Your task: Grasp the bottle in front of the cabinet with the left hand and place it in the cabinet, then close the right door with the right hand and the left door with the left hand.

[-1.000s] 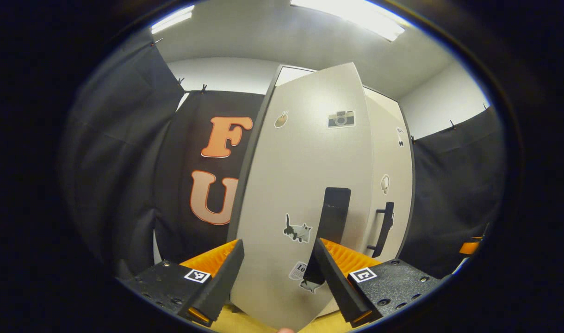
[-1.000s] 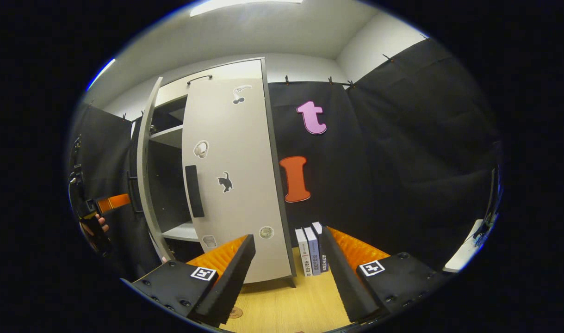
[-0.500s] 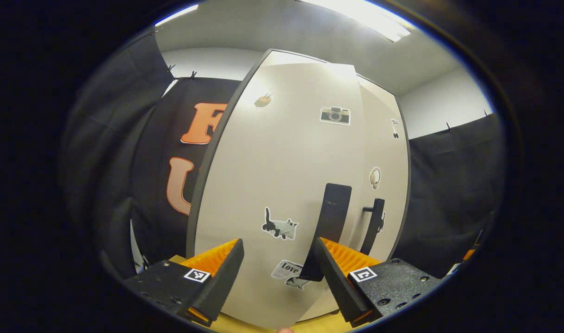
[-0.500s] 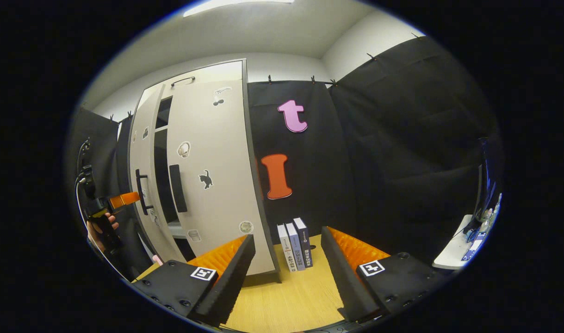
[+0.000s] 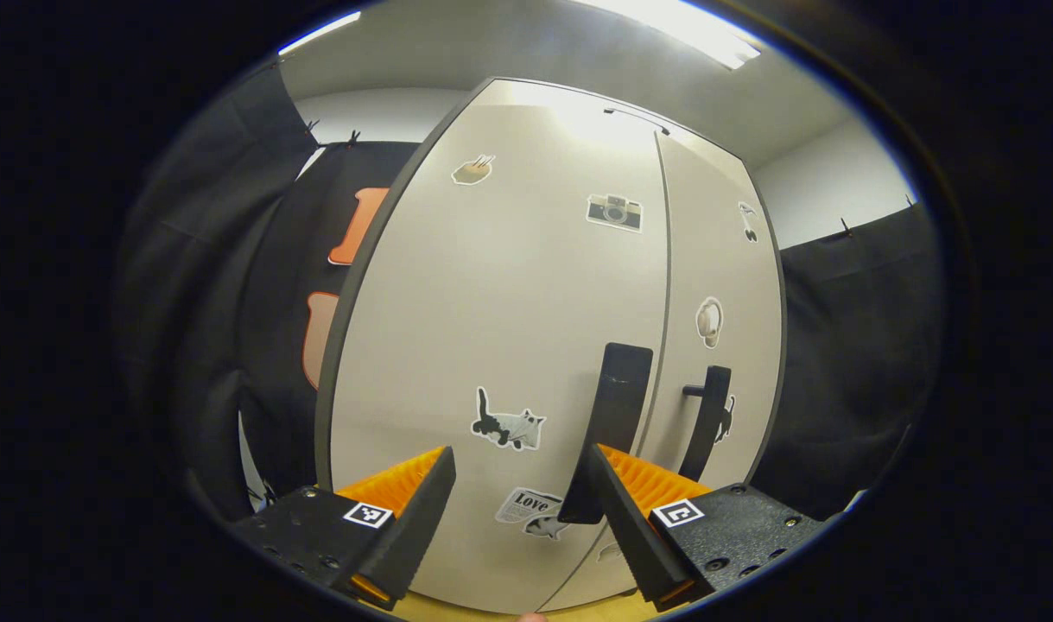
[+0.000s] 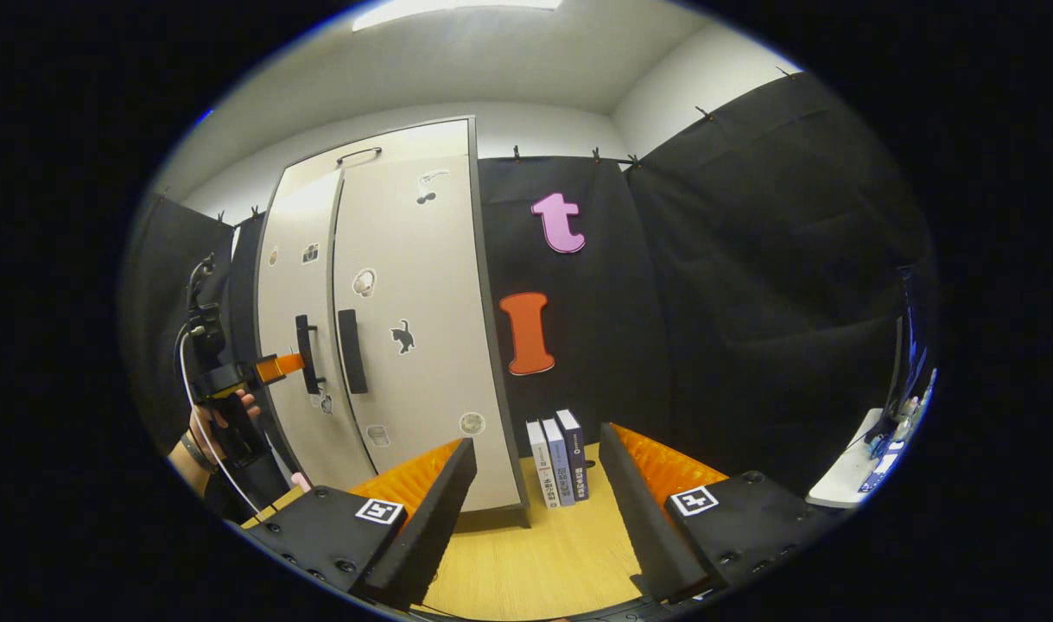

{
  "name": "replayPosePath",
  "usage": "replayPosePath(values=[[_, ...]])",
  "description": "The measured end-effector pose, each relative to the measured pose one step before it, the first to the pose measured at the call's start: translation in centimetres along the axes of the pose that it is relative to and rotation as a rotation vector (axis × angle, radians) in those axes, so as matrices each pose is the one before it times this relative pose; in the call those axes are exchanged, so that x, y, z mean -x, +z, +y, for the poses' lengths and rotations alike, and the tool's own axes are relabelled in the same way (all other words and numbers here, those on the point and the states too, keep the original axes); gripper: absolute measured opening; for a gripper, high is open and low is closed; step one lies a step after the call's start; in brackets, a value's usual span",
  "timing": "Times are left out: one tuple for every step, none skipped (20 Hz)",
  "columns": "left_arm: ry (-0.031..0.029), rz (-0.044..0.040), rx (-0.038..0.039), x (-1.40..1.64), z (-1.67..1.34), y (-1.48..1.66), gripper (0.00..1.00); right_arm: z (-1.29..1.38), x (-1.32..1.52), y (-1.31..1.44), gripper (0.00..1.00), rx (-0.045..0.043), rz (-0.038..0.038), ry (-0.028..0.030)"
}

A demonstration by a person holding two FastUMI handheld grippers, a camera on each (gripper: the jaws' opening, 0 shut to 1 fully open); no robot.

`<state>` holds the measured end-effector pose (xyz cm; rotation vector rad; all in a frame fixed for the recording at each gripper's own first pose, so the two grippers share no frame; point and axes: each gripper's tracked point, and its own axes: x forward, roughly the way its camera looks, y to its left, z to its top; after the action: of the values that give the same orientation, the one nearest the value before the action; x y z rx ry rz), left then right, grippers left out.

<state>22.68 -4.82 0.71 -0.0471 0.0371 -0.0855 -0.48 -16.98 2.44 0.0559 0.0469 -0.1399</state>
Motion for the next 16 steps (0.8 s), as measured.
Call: replayPosePath(values=[[-0.00337,-0.00745,0.00067,0.689,0.054,0.502,0.94,0.493,0.010,0.018,0.96,0.00397,0.00092,0.01357],[-0.00166,-0.01149,-0.00260,0.866,0.029,0.689,0.94,0.499,-0.041,-0.080,0.96,0.00313,0.00345,0.01045],[0.00057,-0.00644,-0.00364,0.792,0.201,0.561,0.94,0.653,-0.102,-0.012,0.96,0.00136,0.00297,0.01205],[0.00008,-0.00001,-0.00816,1.019,0.086,0.557,0.94,0.679,-0.116,-0.048,0.96,-0.00067,0.00193,0.01326],[0.00267,0.00051,-0.00832,1.037,0.043,0.443,0.94,0.646,-0.085,0.051,0.96,-0.00098,-0.00007,0.01466],[0.00125,-0.00205,-0.00248,1.115,0.139,0.478,0.94,0.694,-0.090,-0.054,0.96,-0.00060,-0.00186,0.01359],[-0.00491,-0.00754,0.00603,1.164,0.023,0.412,0.94,0.551,-0.076,-0.109,0.96,-0.00034,0.00230,0.01188],[-0.00100,-0.00733,0.00822,1.203,0.089,0.397,0.94,0.652,-0.146,-0.240,0.96,-0.00253,0.00561,0.01282],[0.00555,-0.00634,0.00862,1.353,0.309,0.489,0.94,0.615,-0.173,-0.250,0.96,-0.00428,0.00687,0.01453],[0.00196,-0.00262,0.01025,1.315,0.249,0.336,0.94,0.683,-0.042,-0.301,0.96,-0.00582,0.00834,0.01526],[-0.00097,-0.00219,0.00995,1.375,0.204,0.174,0.94,0.576,-0.099,-0.214,0.96,-0.00719,0.00561,0.01527],[0.00713,-0.00036,0.00395,1.283,0.416,0.119,0.94,0.476,-0.006,-0.236,0.96,-0.00736,0.00401,0.00936],[0.00980,-0.00013,-0.00342,1.281,0.490,0.174,0.94,0.327,0.039,-0.249,0.96,-0.00520,0.00321,0.00675],[0.01129,0.00028,-0.00909,1.202,0.443,0.063,0.94,0.268,-0.001,-0.146,0.96,-0.00284,0.00111,0.00331],[0.01357,-0.00120,-0.01422,1.202,0.538,-0.046,0.94,0.224,0.041,-0.053,0.96,0.00014,-0.00089,0.00106],[0.01091,-0.00250,-0.01647,0.973,0.297,0.016,0.94,0.109,0.066,-0.174,0.96,0.00267,-0.00065,-0.00054]])
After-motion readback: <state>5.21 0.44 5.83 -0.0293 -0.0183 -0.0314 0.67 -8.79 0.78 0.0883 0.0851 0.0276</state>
